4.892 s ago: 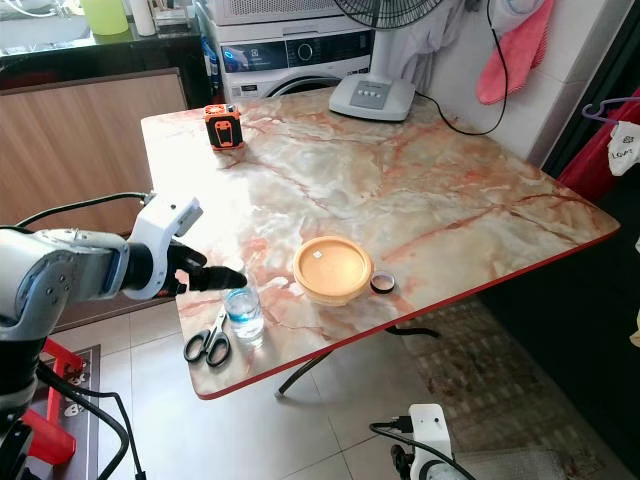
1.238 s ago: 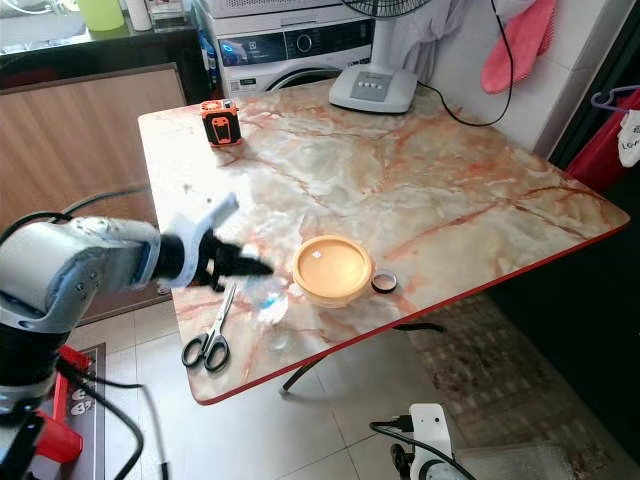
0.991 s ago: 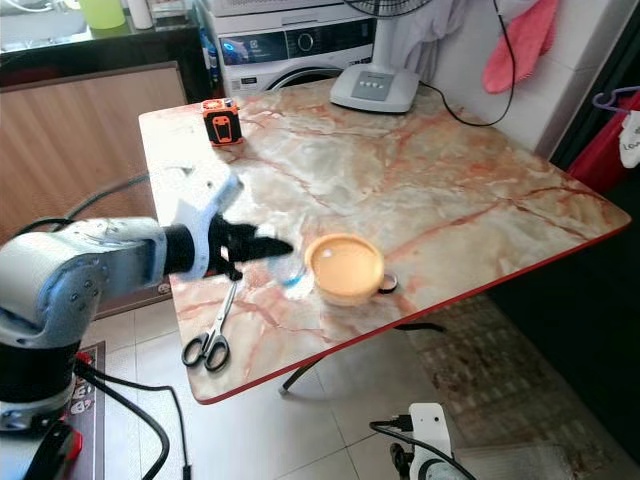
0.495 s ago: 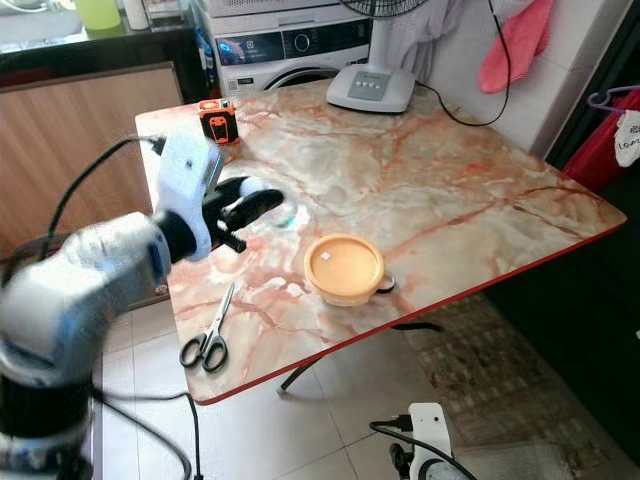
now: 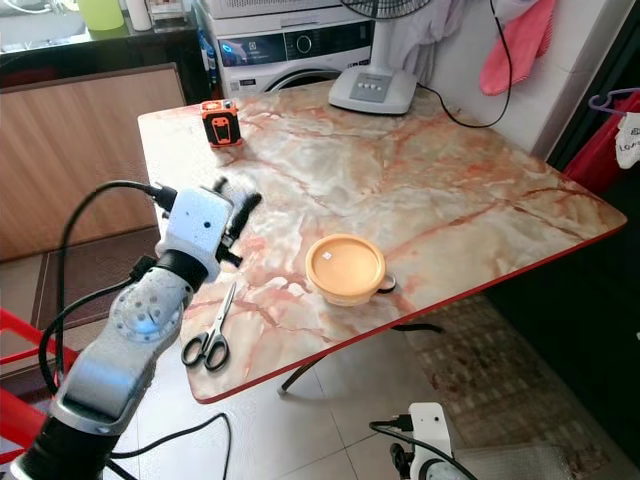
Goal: Restocking fridge
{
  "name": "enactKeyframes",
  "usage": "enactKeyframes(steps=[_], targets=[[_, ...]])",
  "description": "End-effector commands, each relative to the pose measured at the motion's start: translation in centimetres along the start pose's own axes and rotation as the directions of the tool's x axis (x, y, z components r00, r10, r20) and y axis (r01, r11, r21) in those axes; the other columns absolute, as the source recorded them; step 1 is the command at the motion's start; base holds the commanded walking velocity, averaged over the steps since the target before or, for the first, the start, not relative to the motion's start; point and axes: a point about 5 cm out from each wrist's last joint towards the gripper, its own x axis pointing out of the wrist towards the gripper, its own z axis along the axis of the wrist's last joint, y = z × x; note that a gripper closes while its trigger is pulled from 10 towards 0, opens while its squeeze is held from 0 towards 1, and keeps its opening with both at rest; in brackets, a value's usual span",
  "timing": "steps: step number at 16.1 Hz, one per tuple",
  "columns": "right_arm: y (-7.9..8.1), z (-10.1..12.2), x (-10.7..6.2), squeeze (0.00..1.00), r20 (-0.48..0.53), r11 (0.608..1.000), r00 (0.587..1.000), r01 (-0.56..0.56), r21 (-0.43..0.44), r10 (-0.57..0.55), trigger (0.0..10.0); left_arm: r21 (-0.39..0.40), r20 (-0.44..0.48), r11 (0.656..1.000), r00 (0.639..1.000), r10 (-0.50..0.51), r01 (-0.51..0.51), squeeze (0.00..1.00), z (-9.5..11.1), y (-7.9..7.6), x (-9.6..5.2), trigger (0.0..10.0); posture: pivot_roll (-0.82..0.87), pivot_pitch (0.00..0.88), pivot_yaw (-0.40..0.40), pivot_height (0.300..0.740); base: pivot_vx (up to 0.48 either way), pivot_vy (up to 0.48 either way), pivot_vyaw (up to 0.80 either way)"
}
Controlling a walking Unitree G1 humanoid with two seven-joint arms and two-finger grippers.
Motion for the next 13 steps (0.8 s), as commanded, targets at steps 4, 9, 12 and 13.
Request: enactKeyframes(steps=[4, 9, 12, 13], targets=[[0.0, -0.3, 0.0, 0.00, 0.004, 1.000, 1.000, 0.010, -0.001, -0.010, 10.0, 0.077, 0.075, 0.979, 0.980, 0.184, -0.190, 0.00, -1.1, 1.0, -0.8, 10.0, -0.01, 0.000, -0.042, 0.740, 0.000, 0.000, 0.00], [0.0, -0.4, -0.1, 0.00, 0.016, 1.000, 1.000, 0.020, -0.003, -0.020, 10.0, -0.005, 0.046, 0.973, 0.972, 0.232, -0.232, 0.00, -3.0, 1.0, -2.5, 10.0, -0.02, 0.000, -0.043, 0.740, 0.000, 0.000, 0.00], [-0.2, -0.4, -0.1, 0.00, 0.017, 1.000, 1.000, 0.024, -0.005, -0.024, 10.0, 0.022, 0.115, 0.983, 0.977, 0.179, -0.183, 0.00, -2.2, 0.1, -3.3, 10.0, -0.01, 0.000, -0.051, 0.740, 0.000, 0.000, 0.00], [-0.2, -0.4, -0.1, 0.00, 0.016, 1.000, 1.000, 0.024, -0.008, -0.024, 10.0, 0.079, 0.119, 0.986, 0.984, 0.134, -0.144, 0.00, -2.5, -0.4, -3.9, 10.0, -0.01, 0.000, -0.052, 0.740, 0.000, 0.000, 0.00]])
